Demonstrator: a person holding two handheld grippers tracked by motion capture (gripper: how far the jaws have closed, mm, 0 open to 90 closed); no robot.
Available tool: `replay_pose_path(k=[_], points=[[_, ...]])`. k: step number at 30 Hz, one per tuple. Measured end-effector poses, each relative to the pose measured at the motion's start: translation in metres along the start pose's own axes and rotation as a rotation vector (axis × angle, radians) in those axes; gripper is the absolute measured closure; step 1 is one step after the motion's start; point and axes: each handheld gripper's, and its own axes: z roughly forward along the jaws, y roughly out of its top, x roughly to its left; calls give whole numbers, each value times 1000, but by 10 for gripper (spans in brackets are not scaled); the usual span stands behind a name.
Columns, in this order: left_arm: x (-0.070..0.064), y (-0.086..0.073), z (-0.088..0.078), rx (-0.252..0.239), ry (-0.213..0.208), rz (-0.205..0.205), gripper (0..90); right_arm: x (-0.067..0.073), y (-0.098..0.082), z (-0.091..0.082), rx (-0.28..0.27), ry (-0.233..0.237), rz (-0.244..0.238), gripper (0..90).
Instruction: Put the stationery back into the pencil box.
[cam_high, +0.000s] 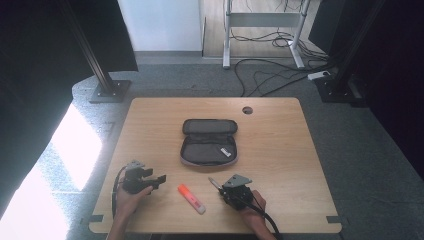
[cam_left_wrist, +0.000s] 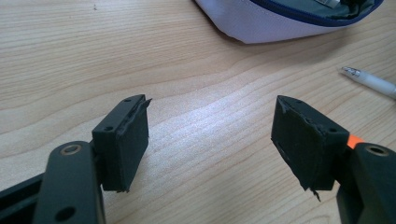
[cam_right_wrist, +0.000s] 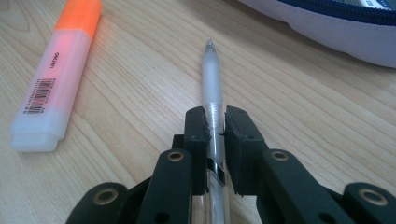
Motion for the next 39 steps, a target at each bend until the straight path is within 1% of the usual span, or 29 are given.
replay_pose_path(k=[4,7,16,23,39], points=[[0,0,-1,-1,2,-1,281,-1,1,-3,-16,6,2,784],[1,0,-1,-5,2,-4,281,-2,3,-7,-39,7,6,784],[1,0,-1,-4,2,-3,281,-7,9,-21,-98,15,31,784],[1,0,-1,-6,1,-4,281,-9,12,-30,-133,10,38,784],[1,0,-1,-3,3,-2,281,-14,15,-37,-163,-2,45,784]])
